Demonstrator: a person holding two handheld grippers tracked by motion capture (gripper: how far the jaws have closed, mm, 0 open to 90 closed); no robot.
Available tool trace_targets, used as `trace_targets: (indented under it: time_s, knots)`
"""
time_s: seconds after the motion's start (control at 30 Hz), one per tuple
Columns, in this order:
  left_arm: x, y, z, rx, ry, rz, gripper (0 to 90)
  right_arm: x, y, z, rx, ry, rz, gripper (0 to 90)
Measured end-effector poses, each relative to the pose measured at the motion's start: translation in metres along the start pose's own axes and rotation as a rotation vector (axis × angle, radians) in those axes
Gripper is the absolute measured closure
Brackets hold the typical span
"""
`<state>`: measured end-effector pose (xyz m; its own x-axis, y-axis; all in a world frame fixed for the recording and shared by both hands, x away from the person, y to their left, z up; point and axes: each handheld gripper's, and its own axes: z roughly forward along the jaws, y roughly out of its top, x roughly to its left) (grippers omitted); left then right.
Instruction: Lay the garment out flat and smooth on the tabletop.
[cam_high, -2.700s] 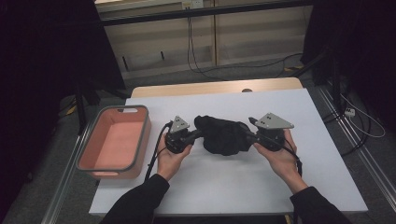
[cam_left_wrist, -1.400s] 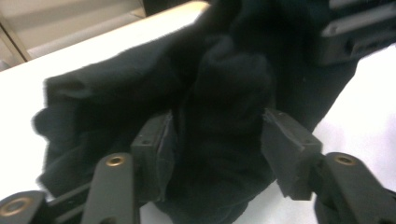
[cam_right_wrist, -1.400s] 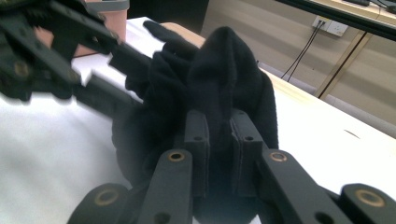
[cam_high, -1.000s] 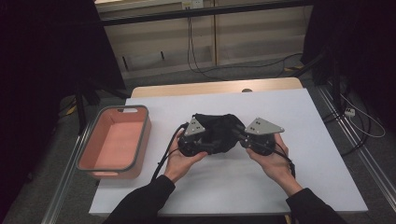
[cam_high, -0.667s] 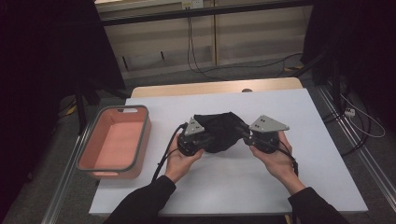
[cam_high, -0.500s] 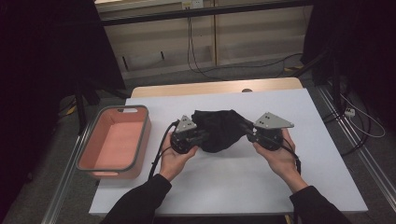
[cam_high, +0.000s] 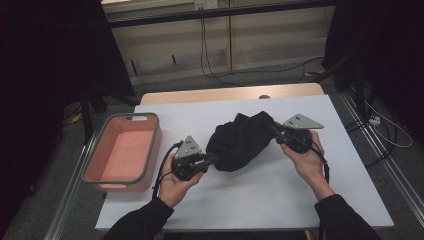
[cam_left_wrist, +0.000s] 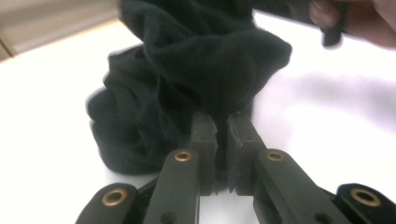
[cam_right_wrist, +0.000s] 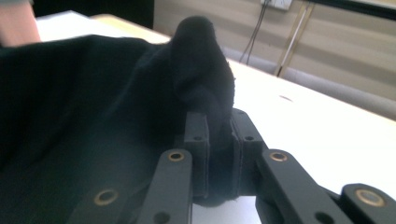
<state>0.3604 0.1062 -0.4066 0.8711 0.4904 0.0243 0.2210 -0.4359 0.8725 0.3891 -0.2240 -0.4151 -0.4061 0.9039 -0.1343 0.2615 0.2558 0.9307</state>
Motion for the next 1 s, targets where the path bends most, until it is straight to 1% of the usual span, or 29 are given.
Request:
trace_targets:
  time_s: [0.07,0.1,0.13,0.23,0.3,0.33,0.4,0.47,0.5,0.53,0.57,0.63,0.7,0.73,0.77,0.8,0.87,0.9,0.97,1.0]
  knots:
    - [-0.005,-0.009,0.005,0.035,-0.022,0.006,82.9,0.001,-0.005,0.005,0.028,0.005,-0.008,78.7]
    - [-0.007,-0.014,0.009,0.050,-0.029,0.017,82.9,0.002,-0.008,0.008,0.039,0.006,-0.016,78.1]
    - [-0.009,-0.018,0.012,0.064,-0.042,0.013,82.9,0.002,-0.010,0.010,0.049,0.007,-0.023,77.2]
    - [-0.015,-0.027,0.022,0.119,-0.073,0.020,82.8,0.005,-0.016,0.014,0.091,0.008,-0.041,71.3]
    - [-0.020,-0.031,0.027,0.149,-0.070,0.048,82.8,0.006,-0.017,0.014,0.109,0.011,-0.037,66.4]
    - [-0.022,-0.033,0.030,0.162,-0.070,0.055,82.8,0.006,-0.018,0.014,0.112,0.012,-0.040,64.5]
    - [-0.023,-0.037,0.035,0.186,-0.066,0.072,82.4,0.007,-0.017,0.012,0.115,0.013,-0.026,57.0]
    - [-0.023,-0.040,0.038,0.190,-0.058,0.066,81.8,0.009,-0.016,0.010,0.112,0.016,-0.033,53.9]
    - [-0.021,-0.042,0.040,0.192,-0.058,0.054,81.1,0.011,-0.014,0.009,0.109,0.020,-0.032,49.5]
    - [-0.020,-0.042,0.041,0.182,-0.061,0.037,80.3,0.012,-0.012,0.007,0.100,0.020,-0.031,45.2]
    - [-0.020,-0.042,0.040,0.187,-0.063,0.040,79.3,0.013,-0.010,0.004,0.091,0.019,-0.030,43.5]
    - [-0.019,-0.041,0.036,0.179,-0.063,0.044,76.1,0.016,-0.007,-0.001,0.071,0.025,-0.032,42.3]
    - [-0.019,-0.039,0.031,0.152,-0.067,0.029,72.2,0.019,-0.003,-0.007,0.051,0.034,-0.041,40.9]
    - [-0.018,-0.037,0.028,0.136,-0.066,0.021,68.1,0.020,-0.002,-0.010,0.044,0.041,-0.040,40.8]
    - [-0.016,-0.035,0.023,0.126,-0.058,0.027,63.9,0.021,-0.001,-0.012,0.039,0.053,-0.041,41.2]
    - [-0.014,-0.033,0.019,0.101,-0.055,0.021,63.1,0.024,0.000,-0.013,0.036,0.068,-0.040,42.1]
    - [-0.010,-0.029,0.011,0.075,-0.042,0.008,59.6,0.031,0.000,-0.013,0.043,0.102,-0.047,44.9]
    - [-0.008,-0.028,0.007,0.063,-0.028,0.004,56.0,0.036,-0.001,-0.013,0.049,0.125,-0.054,47.1]
    - [-0.003,-0.027,0.002,0.052,-0.002,0.001,51.0,0.048,-0.002,-0.012,0.062,0.170,-0.073,48.7]
    - [0.000,-0.027,0.001,0.049,0.006,-0.007,48.1,0.054,-0.004,-0.011,0.060,0.180,-0.090,49.7]
